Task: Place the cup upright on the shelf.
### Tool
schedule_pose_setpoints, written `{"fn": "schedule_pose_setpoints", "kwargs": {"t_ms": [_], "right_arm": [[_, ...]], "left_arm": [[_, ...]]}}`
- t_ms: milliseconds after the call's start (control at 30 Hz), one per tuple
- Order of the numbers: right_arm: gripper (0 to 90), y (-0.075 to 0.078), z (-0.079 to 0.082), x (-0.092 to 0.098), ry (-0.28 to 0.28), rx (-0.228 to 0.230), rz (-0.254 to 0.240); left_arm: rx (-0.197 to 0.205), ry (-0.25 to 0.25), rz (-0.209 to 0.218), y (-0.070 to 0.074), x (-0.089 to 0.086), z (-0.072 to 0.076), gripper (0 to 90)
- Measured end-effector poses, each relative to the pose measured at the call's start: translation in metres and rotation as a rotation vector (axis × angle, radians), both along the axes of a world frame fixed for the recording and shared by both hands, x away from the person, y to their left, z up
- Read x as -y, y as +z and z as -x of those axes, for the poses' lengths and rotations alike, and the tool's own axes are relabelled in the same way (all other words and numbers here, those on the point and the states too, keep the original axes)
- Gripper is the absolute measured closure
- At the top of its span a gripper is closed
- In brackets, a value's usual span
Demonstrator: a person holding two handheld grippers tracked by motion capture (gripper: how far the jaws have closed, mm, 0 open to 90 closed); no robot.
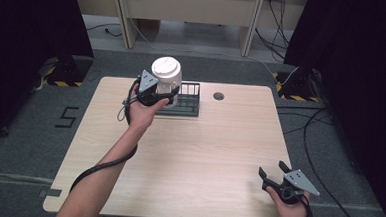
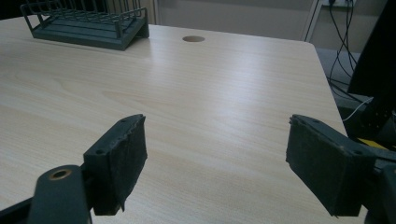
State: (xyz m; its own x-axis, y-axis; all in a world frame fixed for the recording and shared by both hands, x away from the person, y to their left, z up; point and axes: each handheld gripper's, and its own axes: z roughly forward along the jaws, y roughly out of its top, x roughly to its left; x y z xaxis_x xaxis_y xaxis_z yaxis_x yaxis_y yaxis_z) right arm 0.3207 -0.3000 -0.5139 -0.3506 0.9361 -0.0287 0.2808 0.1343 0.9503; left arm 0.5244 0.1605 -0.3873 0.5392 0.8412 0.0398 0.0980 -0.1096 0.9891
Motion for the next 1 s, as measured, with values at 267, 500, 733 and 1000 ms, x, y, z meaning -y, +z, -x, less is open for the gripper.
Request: {"fn": "schedule_pose_setpoints", "kwargs": {"t_ms": [267, 500, 733, 1000], "right_arm": [[20.9, 0.000, 0.000, 0.000, 0.000, -0.002, -0.002], [20.9, 0.000, 0.000, 0.000, 0.001, 0.000, -0.001], [20.9, 0.000, 0.000, 0.000, 0.003, -0.001, 0.000], [20.9, 0.000, 0.000, 0.000, 0.006, 0.002, 0.000]], "left_arm": [[0.000, 0.007, -0.004, 0.006, 0.001, -0.008, 17.2], [-0.005, 0.011, -0.013, 0.008, 0.004, -0.017, 17.2], [-0.012, 0.031, -0.003, 0.007, 0.006, -0.030, 17.2], [-0.020, 0.060, 0.002, 0.006, 0.005, -0.045, 17.2]]}}
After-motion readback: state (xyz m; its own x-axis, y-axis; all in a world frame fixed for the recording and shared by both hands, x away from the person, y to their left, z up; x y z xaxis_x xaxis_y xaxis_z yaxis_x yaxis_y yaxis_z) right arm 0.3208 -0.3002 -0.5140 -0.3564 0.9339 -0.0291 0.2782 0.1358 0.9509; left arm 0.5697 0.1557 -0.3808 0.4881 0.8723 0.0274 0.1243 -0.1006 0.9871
